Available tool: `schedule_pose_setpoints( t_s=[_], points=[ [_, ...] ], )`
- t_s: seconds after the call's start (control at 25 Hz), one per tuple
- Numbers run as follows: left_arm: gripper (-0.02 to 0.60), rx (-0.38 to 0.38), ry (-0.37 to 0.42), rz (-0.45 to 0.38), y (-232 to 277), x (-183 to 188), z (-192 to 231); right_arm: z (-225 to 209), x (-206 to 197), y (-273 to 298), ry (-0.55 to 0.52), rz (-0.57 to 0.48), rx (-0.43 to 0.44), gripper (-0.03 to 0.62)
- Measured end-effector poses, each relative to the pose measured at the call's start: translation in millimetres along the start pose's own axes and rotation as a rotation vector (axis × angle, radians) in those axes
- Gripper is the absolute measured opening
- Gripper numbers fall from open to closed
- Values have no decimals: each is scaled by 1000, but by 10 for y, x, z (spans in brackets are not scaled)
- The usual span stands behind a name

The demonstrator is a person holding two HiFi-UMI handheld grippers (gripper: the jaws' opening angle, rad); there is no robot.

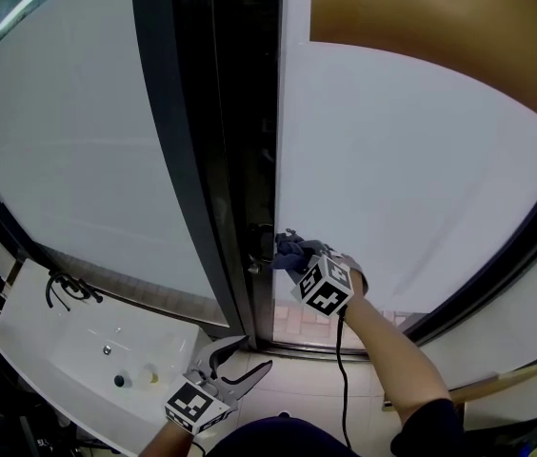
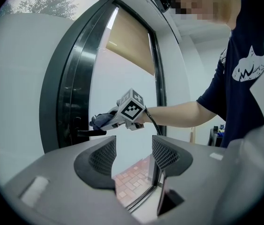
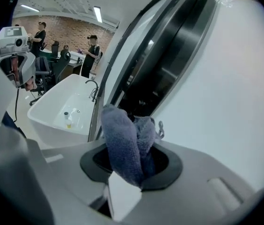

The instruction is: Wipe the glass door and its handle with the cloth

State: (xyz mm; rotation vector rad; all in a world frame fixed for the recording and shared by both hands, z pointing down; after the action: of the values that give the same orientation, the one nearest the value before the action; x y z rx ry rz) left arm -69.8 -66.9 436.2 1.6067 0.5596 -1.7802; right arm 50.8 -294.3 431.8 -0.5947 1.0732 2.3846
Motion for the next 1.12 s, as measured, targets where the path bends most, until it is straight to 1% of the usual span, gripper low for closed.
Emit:
schedule_pose_setpoints(
  t_s=[0.08,0.16,0.28,0.36,0.44,0.52,0.64,0.76,0.92,1.0,1.12],
  points=[
    [236,0,4,9,43,-43,15,-7,-14,-42,-15,-4,-24,129],
    [236,8,7,6,58,-52,24,6,49,-98,-4,-61,-24,129],
    [236,21,-4,8,71,-43,42,0,275,-115,-5,-154,-10,129],
    [236,21,-11,13,58,-55,50,20,451,-25,-36,-179,-7,129],
    [236,28,-13,24,-1,-54,58,123,607,133,-71,-180,1,129],
    [236,41,-21,41,-56,-11,82,233,718,284,-114,-162,-4,129],
    [236,19,-13,34,-85,14,135,307,791,402,-160,-136,-26,129],
    [236,-20,-15,12,-160,42,172,375,732,402,-191,-99,-46,129],
    [236,-46,-13,47,-275,-33,267,450,552,261,-275,-19,-112,129],
    [236,-63,-16,55,-331,-75,297,490,423,172,-279,20,-146,129],
    [236,-112,-13,32,-352,-170,354,450,204,31,-232,76,-193,129]
  ],
)
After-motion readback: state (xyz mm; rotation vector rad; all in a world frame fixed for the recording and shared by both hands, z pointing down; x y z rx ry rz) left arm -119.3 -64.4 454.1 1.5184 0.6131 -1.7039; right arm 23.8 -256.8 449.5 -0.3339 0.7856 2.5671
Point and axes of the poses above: the fingertips, and each gripper's own axes: y forward along the fingers, z to its left, x out of its top, the point moved 8 cm from there along -y, backward along the fingers, and after that the axes turned 9 degrees about -y, right-handed, at the moved point
